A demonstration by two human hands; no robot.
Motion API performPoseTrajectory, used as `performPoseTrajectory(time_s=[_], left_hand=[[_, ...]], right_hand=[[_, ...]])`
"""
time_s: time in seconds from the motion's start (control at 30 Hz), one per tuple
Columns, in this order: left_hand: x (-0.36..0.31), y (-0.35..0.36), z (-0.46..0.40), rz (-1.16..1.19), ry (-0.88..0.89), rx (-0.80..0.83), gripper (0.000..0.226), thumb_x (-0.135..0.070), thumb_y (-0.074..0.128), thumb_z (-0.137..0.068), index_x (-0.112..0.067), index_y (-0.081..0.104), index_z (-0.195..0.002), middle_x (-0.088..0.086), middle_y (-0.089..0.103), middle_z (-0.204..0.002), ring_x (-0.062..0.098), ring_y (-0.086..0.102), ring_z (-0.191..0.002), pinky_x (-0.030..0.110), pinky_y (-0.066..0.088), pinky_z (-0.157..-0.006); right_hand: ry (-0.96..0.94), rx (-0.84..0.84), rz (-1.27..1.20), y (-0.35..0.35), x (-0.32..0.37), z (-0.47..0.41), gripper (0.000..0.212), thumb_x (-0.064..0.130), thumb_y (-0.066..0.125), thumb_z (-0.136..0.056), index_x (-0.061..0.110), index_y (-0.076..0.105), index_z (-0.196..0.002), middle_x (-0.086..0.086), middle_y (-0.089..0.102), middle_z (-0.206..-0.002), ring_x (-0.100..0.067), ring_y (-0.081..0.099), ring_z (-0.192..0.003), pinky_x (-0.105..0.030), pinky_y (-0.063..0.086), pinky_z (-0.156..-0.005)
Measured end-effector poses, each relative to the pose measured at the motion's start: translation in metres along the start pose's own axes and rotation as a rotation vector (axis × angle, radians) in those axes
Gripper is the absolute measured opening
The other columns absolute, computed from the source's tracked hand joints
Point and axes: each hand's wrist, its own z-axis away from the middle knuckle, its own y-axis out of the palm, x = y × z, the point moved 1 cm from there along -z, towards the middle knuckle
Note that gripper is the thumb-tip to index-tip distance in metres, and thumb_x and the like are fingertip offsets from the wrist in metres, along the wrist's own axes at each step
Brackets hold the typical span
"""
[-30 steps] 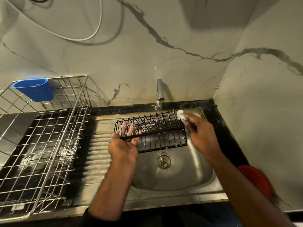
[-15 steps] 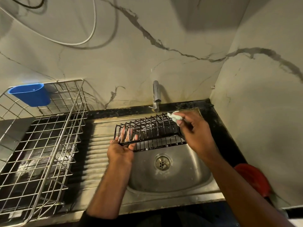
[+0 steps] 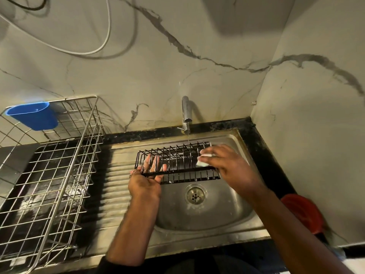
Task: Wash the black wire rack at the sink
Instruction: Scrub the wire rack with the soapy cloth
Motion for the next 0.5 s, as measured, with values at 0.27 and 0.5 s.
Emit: performPoseTrajectory(time_s=[0.27, 0.5], left_hand=[[-0.002, -0.004, -0.011, 0.075, -0.037, 0.015, 0.035, -0.024, 0.017, -0.112, -0.017, 0.051, -0.104, 0.007, 0.074, -0.099, 0.024, 0.077, -0.064, 0.040, 0.057, -0.042], [-0.004, -0.002, -0.013, 0.040, -0.051, 0.081, 0.037, -0.021, 0.018, -0.110, -0.015, 0.054, -0.117, 0.005, 0.078, -0.074, 0.022, 0.077, -0.063, 0.035, 0.057, -0.042]], right_hand=[[0.253, -0.238, -0.244, 0.001, -0.023, 0.005, 0.045, -0.016, 0.062, -0.086, 0.017, 0.073, -0.116, 0.001, 0.066, -0.118, -0.006, 0.061, -0.115, -0.017, 0.046, -0.102], [0.600, -0.103, -0.243, 0.016, -0.039, 0.012, 0.020, 0.018, 0.057, -0.099, 0.019, 0.064, -0.117, 0.004, 0.069, -0.091, -0.008, 0.066, -0.077, -0.013, 0.051, -0.067]])
